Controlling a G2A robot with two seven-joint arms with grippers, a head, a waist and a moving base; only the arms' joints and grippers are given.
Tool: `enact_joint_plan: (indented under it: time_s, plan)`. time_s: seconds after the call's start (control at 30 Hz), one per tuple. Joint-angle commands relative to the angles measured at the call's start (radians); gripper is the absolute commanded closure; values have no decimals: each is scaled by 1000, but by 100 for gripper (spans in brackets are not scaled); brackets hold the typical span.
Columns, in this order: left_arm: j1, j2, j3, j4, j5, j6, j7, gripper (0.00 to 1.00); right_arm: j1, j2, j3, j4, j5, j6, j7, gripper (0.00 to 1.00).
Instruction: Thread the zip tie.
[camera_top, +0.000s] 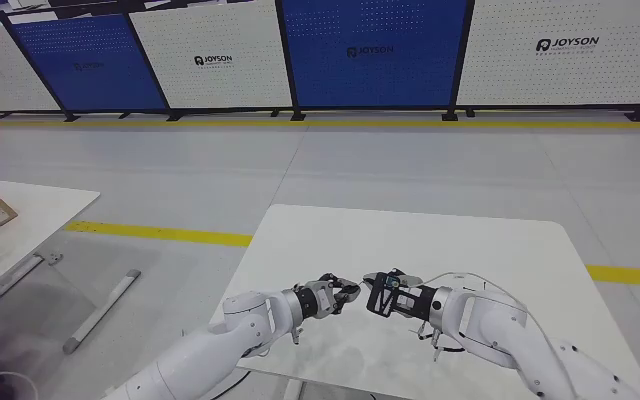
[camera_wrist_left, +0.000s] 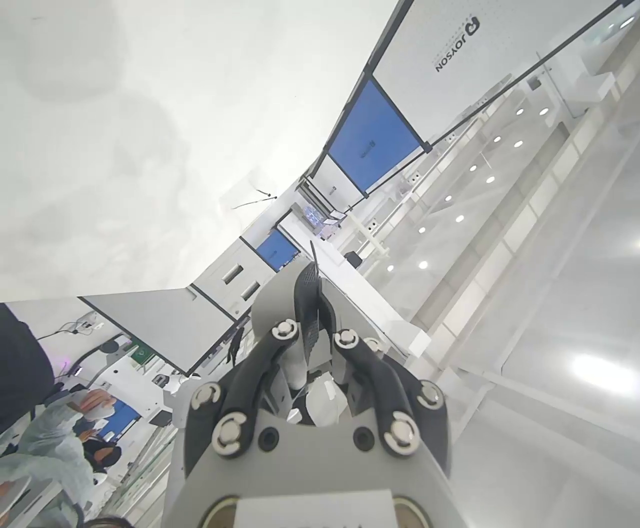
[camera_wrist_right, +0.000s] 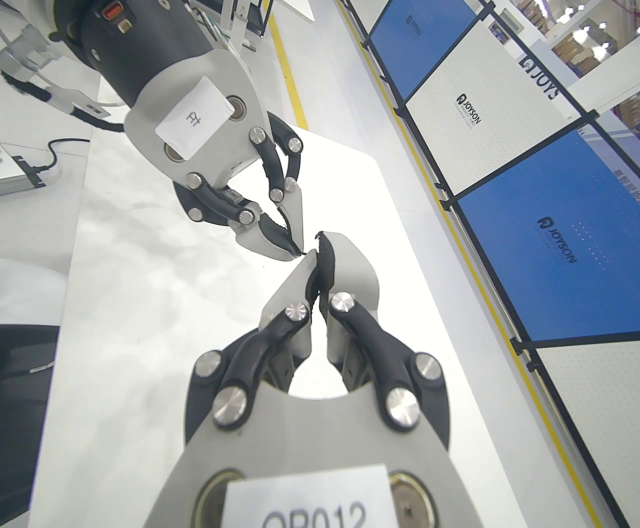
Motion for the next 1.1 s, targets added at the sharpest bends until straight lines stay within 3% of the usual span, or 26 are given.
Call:
enact_joint_plan:
  time_s: [0.0,0.1,0.13,0.17,0.23,0.27,0.4,0.53,0.67,0.83,1.07]
  plan:
    - [-1,1,1,0,1,0,-1,100,0,0,0,0,0,0,0,100]
    - [-2,2,3,-2,8,0,0,100,-16,-3,9,1,8,0,17,100]
    - [-2,3,3,-4,13,0,1,100,-19,-4,10,-1,13,0,25,90]
    - [0,3,3,-5,14,0,1,100,-20,-5,10,-4,18,0,31,53]
    - [2,4,2,-8,20,0,3,100,-22,-5,13,-5,29,0,29,4]
    - [2,4,1,-8,24,0,5,100,-24,-4,17,-4,34,0,22,0]
    - [3,2,-11,-5,66,-19,32,100,-38,12,42,-8,59,0,-13,0]
    - [9,-4,-6,-11,176,-78,84,100,-62,48,76,-20,104,0,-68,0]
    - [22,-9,7,-26,311,-137,125,100,-92,85,113,-25,227,0,-96,0]
    - [50,-17,25,-33,461,-215,167,100,-77,117,75,-22,464,0,-52,0]
    - [50,-17,25,-33,461,-215,167,100,-72,118,71,-19,479,0,-41,0]
